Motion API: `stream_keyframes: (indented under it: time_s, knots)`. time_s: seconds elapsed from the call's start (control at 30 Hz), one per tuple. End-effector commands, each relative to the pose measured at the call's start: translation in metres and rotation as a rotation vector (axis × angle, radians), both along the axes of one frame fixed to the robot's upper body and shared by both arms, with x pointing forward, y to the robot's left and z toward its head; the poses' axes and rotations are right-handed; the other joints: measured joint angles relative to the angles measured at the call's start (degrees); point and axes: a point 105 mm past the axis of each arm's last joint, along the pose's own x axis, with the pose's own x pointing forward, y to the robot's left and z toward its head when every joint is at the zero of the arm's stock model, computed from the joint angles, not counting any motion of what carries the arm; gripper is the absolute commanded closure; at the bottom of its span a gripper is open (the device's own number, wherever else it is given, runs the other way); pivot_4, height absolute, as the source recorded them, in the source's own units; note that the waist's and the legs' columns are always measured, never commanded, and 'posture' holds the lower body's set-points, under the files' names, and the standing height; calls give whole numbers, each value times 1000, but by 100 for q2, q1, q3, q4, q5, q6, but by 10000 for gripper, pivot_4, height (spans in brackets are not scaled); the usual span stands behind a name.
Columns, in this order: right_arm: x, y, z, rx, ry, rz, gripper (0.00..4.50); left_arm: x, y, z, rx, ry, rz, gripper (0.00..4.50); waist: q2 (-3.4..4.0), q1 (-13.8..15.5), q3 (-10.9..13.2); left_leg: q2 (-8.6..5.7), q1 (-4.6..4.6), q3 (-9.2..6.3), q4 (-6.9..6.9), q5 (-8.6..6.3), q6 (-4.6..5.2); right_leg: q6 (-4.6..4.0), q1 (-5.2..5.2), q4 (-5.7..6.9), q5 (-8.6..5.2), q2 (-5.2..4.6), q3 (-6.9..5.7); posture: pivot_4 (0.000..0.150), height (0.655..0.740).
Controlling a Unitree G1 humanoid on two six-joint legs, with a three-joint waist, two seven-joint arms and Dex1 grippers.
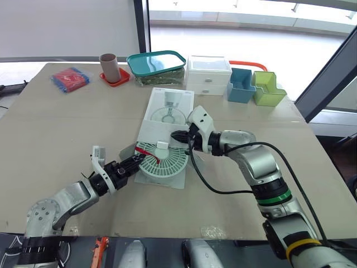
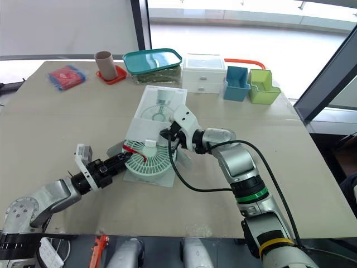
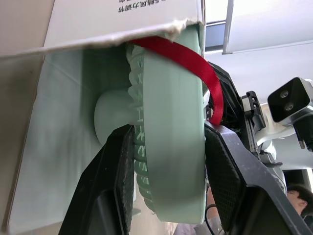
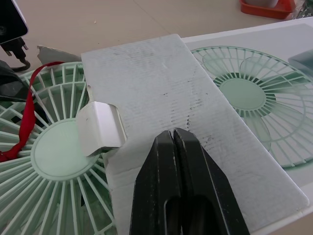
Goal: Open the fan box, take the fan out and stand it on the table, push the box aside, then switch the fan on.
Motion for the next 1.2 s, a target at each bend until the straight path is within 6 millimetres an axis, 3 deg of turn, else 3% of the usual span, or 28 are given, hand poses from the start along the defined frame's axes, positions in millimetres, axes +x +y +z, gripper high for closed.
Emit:
stream_keyframes:
  time_s: [0.03, 0.5, 0.73, 0.77, 0.87, 1.0, 1.1, 1.2]
  knots:
    - [-1, 1, -10, -23, 22, -2, 45000, -18, 6, 2, 2, 9, 16, 29080, 0, 2, 0, 3, 0, 0, -1, 0, 0, 0, 0, 0, 0, 1, -1, 1500, 7400]
    - [2, 3, -7, -16, 15, 8, 45000, -61, 8, -12, 19, 68, 38, 29080, -2, 6, -1, 3, 4, 5, 0, 2, -4, -3, 2, 0, 1, 3, 3, 1500, 7400]
    - [4, 4, -7, -15, 12, 8, 45000, -68, 6, -18, 49, 93, 21, 29080, -2, 7, -1, 7, 6, 7, 0, 2, -3, -4, 2, 0, -1, 6, 3, 1500, 7400]
    - [4, 4, -7, -14, 13, 9, 45000, -66, 6, -18, 47, 92, 23, 21088, -2, 7, -1, 7, 7, 8, 0, 2, -3, -3, 2, 0, -2, 7, 4, 1500, 7400]
    - [4, 4, -7, -14, 13, 9, 45000, -59, 7, -12, 43, 58, 33, 14781, -1, 7, -1, 8, 9, 8, 0, 2, -3, -4, 2, 0, -3, 9, 3, 1500, 7400]
    - [4, 4, -7, -13, 13, 8, 45000, -58, 14, 0, 84, -14, 12, 1389, -1, 13, -1, 8, 8, 9, 0, 2, -4, -5, 2, 0, -3, 8, 4, 1500, 7400]
    - [4, 4, -7, -14, 13, 7, 45000, -59, 30, 0, 227, -68, 0, 533, -1, 2, -1, 10, 7, 8, 0, 2, -4, -7, 1, 0, -2, 12, 3, 1500, 7400]
    - [3, 5, -7, -11, 13, 17, 45000, -58, 47, 24, 205, -164, 4, 533, 1, 3, 0, 15, 9, 9, -4, 2, -4, -11, -2, 1, -5, 18, 2, 1500, 7400]
